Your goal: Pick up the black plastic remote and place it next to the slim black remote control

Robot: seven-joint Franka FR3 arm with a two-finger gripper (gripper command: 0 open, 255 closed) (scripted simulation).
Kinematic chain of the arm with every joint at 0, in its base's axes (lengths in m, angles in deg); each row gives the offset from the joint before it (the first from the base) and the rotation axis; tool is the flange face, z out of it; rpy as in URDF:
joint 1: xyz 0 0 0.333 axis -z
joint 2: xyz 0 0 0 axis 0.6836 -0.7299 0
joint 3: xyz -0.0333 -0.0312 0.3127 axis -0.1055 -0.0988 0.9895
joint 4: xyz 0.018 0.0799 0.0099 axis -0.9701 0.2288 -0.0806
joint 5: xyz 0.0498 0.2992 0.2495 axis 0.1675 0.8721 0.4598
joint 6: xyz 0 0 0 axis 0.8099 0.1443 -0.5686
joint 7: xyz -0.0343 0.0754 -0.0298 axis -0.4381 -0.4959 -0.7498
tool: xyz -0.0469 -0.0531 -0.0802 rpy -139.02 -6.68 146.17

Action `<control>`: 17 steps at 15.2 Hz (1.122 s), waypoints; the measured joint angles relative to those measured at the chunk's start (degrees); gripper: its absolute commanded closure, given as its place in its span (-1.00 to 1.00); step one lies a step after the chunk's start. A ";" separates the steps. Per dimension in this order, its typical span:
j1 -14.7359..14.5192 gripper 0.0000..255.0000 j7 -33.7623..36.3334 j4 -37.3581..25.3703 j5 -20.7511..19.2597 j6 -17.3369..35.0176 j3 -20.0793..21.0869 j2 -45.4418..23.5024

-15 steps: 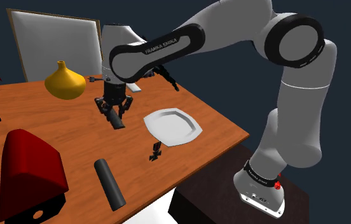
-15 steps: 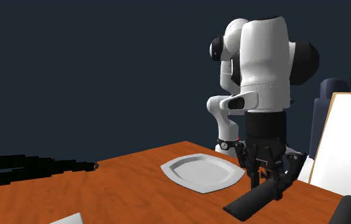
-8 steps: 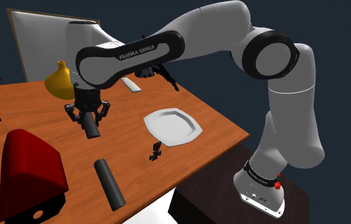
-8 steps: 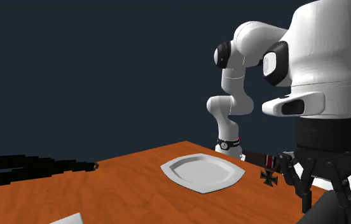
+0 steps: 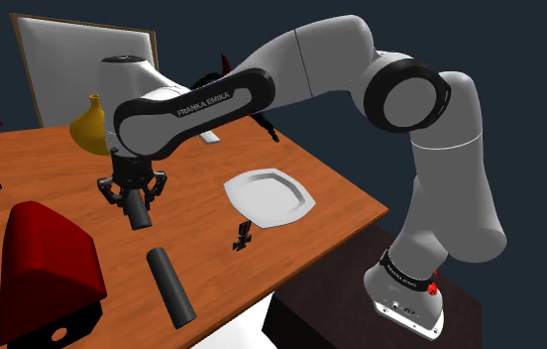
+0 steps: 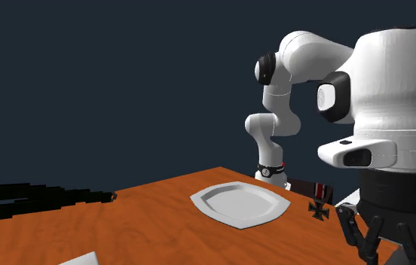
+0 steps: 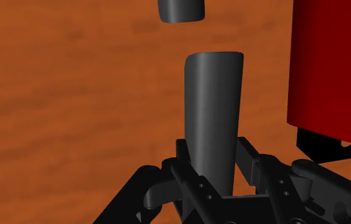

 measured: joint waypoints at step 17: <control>-0.03 -1.00 -0.17 1.98 -0.13 4.56 -0.13 -2.55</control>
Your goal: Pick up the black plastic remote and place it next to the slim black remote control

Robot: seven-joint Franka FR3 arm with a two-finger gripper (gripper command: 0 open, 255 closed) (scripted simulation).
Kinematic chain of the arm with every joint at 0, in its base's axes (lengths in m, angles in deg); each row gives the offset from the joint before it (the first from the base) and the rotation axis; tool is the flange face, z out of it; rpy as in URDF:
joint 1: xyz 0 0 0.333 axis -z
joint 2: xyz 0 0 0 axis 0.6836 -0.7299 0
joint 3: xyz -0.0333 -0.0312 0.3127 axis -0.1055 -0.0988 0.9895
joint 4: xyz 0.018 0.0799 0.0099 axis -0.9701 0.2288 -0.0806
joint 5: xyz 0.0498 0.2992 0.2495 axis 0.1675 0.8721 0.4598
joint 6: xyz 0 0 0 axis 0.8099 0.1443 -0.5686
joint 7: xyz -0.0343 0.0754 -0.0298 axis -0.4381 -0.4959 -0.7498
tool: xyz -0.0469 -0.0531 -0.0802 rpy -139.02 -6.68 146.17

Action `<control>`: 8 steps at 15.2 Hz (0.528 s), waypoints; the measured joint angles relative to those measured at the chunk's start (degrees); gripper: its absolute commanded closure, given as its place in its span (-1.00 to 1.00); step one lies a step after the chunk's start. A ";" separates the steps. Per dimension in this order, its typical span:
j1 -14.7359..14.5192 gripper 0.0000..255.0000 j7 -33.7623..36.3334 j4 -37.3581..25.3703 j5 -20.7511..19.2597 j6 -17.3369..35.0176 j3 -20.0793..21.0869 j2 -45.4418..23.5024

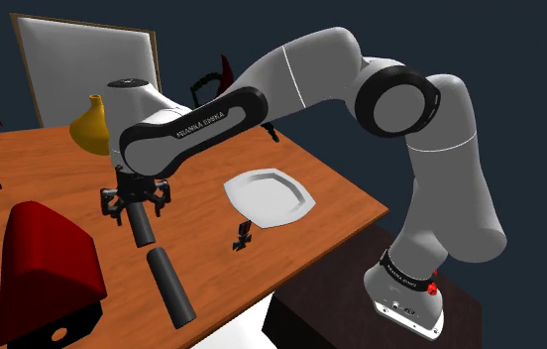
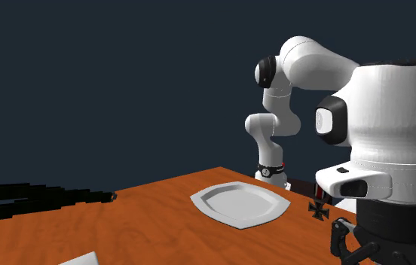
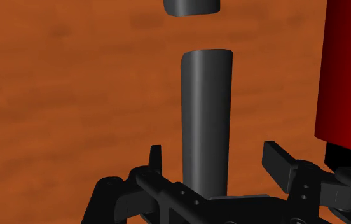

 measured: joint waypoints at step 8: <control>0.42 -1.00 -0.24 -0.65 0.26 -4.30 0.11 3.73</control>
